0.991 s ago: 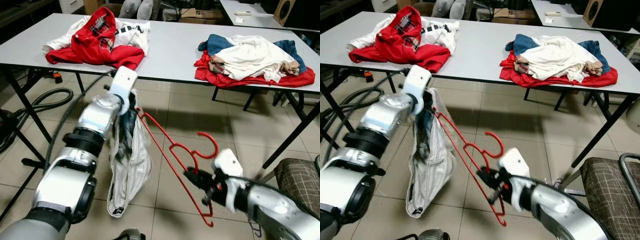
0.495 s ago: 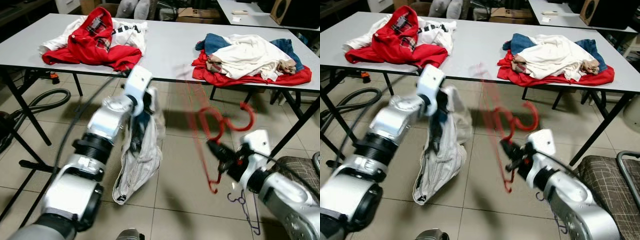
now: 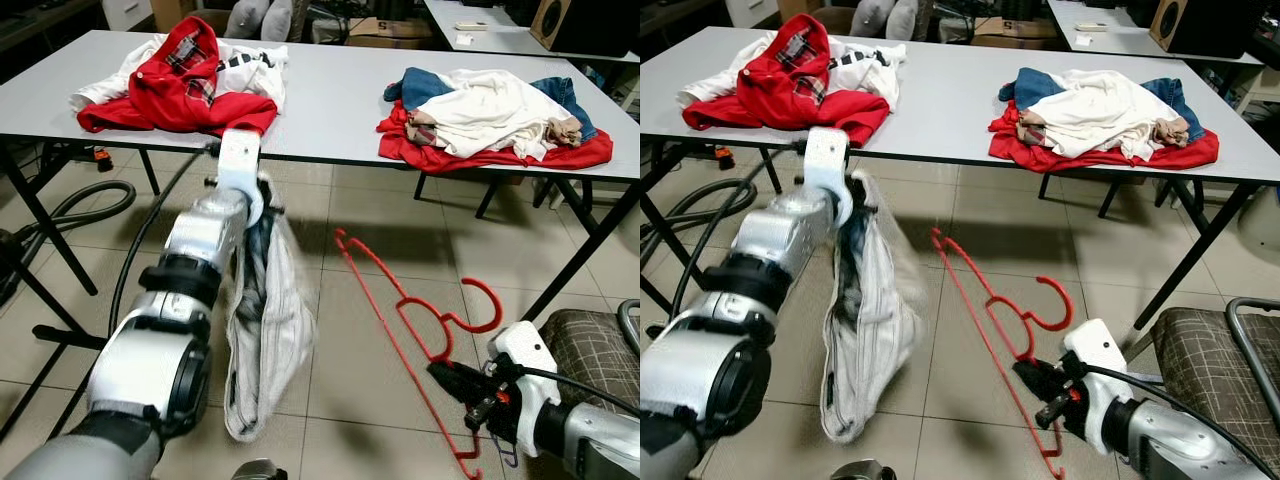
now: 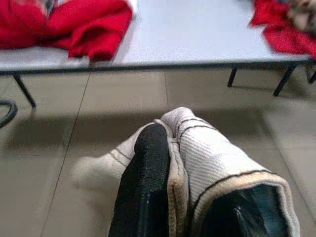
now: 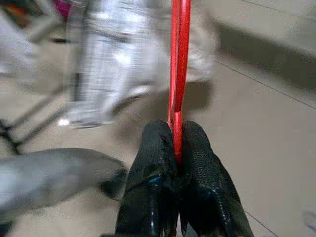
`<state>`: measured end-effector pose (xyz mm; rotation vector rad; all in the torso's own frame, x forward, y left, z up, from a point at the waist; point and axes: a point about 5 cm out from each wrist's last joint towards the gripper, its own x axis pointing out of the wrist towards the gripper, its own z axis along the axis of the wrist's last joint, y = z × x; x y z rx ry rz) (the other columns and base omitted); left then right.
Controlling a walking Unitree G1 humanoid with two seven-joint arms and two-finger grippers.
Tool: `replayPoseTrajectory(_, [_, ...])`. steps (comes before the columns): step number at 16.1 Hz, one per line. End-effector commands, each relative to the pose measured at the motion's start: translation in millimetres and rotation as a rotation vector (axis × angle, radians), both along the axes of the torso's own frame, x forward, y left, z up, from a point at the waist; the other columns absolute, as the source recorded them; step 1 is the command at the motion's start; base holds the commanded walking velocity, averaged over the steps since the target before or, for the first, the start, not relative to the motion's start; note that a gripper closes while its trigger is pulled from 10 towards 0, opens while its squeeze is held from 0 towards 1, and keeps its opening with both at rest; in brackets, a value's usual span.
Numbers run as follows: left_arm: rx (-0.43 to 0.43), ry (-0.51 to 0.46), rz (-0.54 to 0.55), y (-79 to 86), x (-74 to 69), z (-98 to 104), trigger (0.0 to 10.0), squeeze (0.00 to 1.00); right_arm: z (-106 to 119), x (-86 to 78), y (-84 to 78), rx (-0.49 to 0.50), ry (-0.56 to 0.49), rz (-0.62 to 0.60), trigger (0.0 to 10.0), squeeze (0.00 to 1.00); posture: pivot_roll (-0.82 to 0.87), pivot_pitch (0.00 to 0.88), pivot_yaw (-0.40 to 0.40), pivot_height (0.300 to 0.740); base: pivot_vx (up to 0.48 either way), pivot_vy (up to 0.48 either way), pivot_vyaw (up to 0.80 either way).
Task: Hang hanger
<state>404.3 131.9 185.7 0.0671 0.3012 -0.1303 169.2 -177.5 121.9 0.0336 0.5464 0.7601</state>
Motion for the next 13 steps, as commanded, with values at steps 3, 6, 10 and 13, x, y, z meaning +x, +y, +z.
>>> replayPoseTrajectory(3, [0.020,-0.099,-0.066,-21.7,5.3,23.2,0.0,0.00,3.3,10.3,27.8,0.058,-0.012,0.148,10.0,0.00,0.01,0.000,0.024,0.740,0.000,0.000,0.00])
replayPoseTrajectory(6, [0.026,-0.119,-0.068,-22.7,6.4,29.0,0.0,0.00,-2.5,20.0,34.2,0.059,0.001,0.141,10.0,0.00,0.02,0.000,0.017,0.740,0.000,0.000,0.00])
replayPoseTrajectory(10, [0.035,-0.144,-0.061,-18.9,7.3,35.4,0.0,0.00,-10.4,29.5,32.7,0.030,0.018,0.078,10.0,0.00,0.03,0.000,0.004,0.740,0.000,0.000,0.00])
replayPoseTrajectory(13, [0.041,-0.155,-0.080,-22.0,6.1,38.1,0.0,0.00,-19.3,36.0,28.9,-0.002,0.049,0.008,10.0,0.00,0.03,0.000,0.002,0.740,0.000,0.000,0.00])
